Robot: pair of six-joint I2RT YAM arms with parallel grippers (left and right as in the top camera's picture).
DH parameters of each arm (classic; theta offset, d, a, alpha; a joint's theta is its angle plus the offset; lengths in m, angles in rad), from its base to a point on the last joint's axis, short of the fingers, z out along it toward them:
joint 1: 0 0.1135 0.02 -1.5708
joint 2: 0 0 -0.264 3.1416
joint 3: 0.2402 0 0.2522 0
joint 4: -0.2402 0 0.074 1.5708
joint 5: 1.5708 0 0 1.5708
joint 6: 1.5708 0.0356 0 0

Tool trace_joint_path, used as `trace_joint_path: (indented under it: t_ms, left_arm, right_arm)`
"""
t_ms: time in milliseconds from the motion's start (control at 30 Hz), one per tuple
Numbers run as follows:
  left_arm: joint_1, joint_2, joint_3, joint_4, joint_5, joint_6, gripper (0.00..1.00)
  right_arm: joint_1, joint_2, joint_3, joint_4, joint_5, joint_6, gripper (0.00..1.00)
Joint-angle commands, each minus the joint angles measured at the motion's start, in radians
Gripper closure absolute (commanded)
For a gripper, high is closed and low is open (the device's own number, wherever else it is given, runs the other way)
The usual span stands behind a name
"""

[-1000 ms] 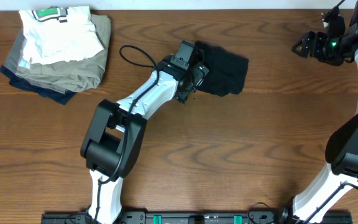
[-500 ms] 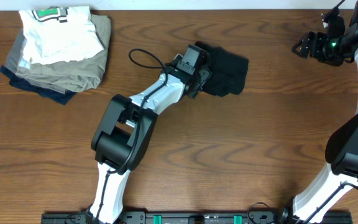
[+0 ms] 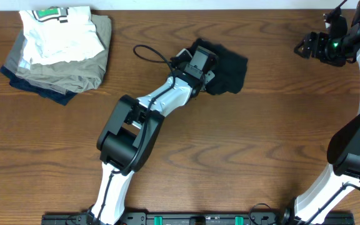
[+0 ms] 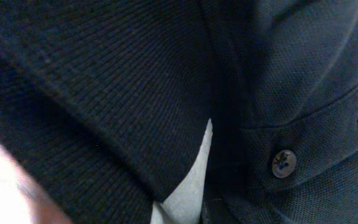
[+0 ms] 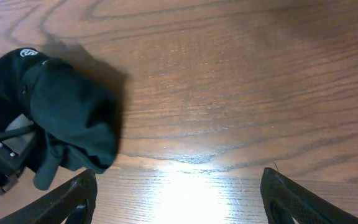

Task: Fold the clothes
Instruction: 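Carry the black bundle with the left gripper onto the clothes stack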

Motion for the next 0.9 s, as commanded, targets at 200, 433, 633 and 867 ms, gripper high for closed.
trace_joint_path:
  t_ms: [200,433,633,867]
  left_arm:
    - [0.111,-0.109,-0.017,-0.108,-0.083,0.500,0.94]
    - [0.188,-0.301,-0.017,-0.133,-0.083,0.517,0.94]
    - [0.268,-0.416,-0.017,-0.100,-0.083,0.479,0.94]
    - [0.370,-0.452,-0.017,-0.004,-0.074,0.425,0.94]
  right_arm:
    - [-0.005,0.009,0.000,0.004,0.012,-0.013,0.17]
    - [-0.005,0.009,0.000,0.007,0.012,-0.013,0.16]
    - [-0.005,0.009,0.000,0.007,0.012,-0.013,0.16]
    - [0.000,0.009,0.000,0.006,0.012,-0.013,0.16]
